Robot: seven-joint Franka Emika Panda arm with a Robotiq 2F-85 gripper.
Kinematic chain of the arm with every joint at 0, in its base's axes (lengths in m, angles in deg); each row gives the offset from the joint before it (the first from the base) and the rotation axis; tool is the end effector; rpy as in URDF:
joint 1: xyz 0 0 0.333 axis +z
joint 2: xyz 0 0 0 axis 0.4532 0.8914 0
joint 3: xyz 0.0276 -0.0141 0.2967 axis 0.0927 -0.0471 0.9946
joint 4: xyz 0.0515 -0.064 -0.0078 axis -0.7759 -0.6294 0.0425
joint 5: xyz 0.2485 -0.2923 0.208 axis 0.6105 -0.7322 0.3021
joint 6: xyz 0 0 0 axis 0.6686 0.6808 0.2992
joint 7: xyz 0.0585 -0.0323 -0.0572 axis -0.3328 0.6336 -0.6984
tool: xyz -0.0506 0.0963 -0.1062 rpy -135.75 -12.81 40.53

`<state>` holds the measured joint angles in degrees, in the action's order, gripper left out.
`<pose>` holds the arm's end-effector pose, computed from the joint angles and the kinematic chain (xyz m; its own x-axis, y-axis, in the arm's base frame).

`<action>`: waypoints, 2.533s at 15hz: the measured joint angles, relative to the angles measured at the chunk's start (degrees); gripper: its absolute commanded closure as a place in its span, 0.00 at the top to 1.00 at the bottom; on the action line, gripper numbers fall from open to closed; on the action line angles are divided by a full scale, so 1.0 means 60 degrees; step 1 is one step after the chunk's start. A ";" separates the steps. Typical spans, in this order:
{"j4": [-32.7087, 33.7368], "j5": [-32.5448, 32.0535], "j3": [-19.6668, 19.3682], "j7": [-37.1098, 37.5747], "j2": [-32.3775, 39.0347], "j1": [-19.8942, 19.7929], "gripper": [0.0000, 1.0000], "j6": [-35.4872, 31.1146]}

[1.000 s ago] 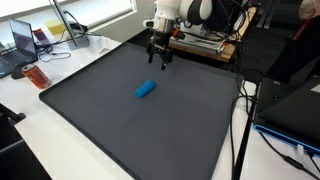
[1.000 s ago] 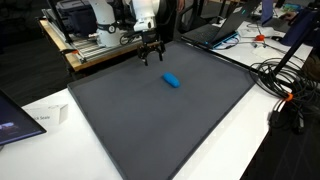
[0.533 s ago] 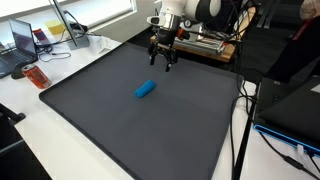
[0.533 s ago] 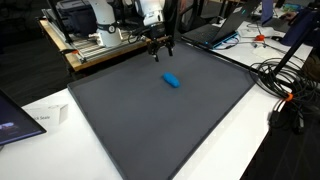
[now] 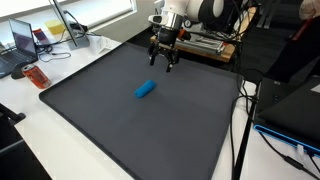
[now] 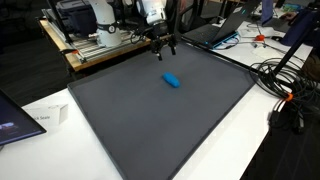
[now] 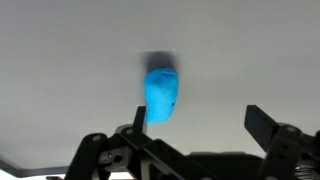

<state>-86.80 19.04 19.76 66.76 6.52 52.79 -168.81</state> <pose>0.4521 0.0857 0.1197 0.8677 -0.0432 0.4953 -0.0505 -0.9987 0.0014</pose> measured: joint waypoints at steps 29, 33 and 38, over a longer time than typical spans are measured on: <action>0.5565 -0.6512 -0.3748 0.2461 0.2202 0.1411 1.00 0.8794; 0.5831 -0.7093 -0.1344 0.1959 0.2178 -0.1118 1.00 0.8915; 0.5833 -0.7097 0.0190 0.0893 0.2338 -0.2925 1.00 0.8915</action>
<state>-51.80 -23.55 20.90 72.12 20.55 35.24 -115.32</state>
